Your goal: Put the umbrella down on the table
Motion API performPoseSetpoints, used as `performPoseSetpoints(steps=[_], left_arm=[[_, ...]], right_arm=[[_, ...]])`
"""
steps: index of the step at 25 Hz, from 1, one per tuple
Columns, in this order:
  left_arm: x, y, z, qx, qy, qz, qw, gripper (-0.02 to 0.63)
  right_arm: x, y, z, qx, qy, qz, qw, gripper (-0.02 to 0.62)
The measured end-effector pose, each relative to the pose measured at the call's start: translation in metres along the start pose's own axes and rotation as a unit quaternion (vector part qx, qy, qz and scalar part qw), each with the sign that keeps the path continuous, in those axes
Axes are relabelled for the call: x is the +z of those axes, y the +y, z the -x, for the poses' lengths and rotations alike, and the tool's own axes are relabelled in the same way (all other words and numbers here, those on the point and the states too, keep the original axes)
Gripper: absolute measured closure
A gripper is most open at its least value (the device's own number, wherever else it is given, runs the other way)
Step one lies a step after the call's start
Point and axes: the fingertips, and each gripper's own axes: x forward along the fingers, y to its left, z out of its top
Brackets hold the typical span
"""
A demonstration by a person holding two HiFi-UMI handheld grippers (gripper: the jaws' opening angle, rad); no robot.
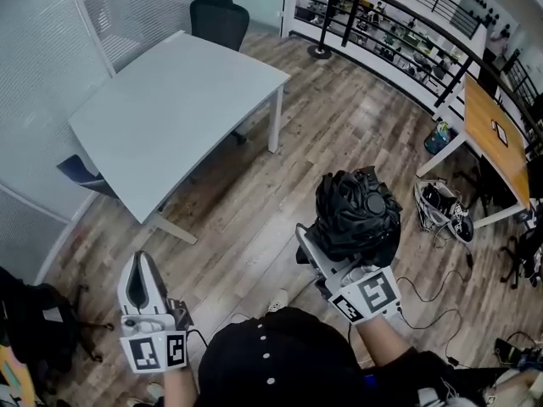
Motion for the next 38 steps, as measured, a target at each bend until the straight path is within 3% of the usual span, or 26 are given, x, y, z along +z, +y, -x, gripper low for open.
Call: performPoseSetpoints(steps=[6, 18, 38], left_arm=[[-0.009, -0.007, -0.009, 0.011, 0.008, 0.001, 0.9999, 0.592], [-0.038, -0.006, -0.024, 0.033, 0.038, 0.006, 0.9987, 0.592], [-0.051, 0.034, -0.14, -0.009, 0.021, 0.006, 0.9997, 0.592]], right_arm=[[-0.005, -0.017, -0.004, -0.004, 0.001, 0.021, 1.0, 0.345], [-0.02, -0.05, -0.025, -0.004, 0.014, -0.019, 1.0, 0.344], [-0.026, -0.082, -0.121, -0.037, 0.018, -0.01, 0.999, 0.344]])
